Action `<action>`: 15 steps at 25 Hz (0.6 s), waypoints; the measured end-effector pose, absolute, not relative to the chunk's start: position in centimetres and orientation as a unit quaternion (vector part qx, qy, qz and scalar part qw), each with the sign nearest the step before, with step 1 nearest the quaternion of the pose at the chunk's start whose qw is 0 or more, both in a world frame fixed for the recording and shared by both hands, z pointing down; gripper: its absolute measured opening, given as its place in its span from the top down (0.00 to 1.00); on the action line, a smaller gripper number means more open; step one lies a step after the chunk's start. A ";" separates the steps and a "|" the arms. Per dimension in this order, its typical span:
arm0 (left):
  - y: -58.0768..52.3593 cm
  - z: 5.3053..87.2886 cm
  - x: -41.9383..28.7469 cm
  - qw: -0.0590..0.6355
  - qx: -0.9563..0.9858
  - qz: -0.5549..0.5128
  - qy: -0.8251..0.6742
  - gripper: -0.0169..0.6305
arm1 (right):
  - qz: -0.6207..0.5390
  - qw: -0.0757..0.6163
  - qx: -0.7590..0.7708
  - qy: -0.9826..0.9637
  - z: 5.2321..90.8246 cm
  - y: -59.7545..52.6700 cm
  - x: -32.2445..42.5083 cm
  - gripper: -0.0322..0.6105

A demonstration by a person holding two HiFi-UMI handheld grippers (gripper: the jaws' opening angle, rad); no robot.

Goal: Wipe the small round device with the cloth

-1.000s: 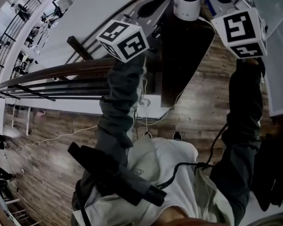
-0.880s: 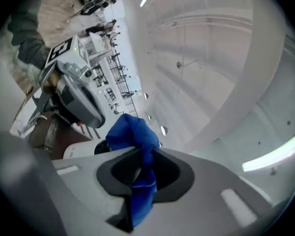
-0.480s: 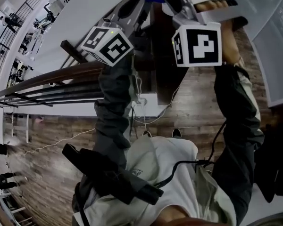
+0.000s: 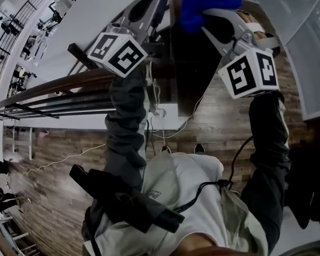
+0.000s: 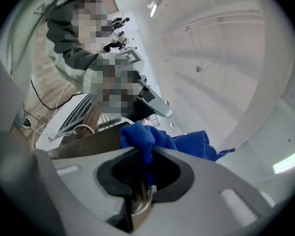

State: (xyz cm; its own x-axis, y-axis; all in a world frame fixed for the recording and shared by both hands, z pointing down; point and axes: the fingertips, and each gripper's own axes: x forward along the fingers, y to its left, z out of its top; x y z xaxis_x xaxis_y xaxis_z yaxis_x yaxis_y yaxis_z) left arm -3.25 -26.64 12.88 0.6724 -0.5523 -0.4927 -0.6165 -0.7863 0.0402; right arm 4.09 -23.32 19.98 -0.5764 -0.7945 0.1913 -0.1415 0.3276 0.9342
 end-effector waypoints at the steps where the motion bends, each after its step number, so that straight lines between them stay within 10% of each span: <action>1: -26.7 12.9 -3.2 0.065 -0.913 0.246 0.320 0.98 | -0.471 0.323 0.310 -0.760 20.1 -23.2 4.5 0.87; 15: -26.5 13.4 -2.4 0.057 -0.919 0.238 0.308 0.98 | -0.272 0.014 0.412 -0.869 11.9 -27.5 11.6 0.87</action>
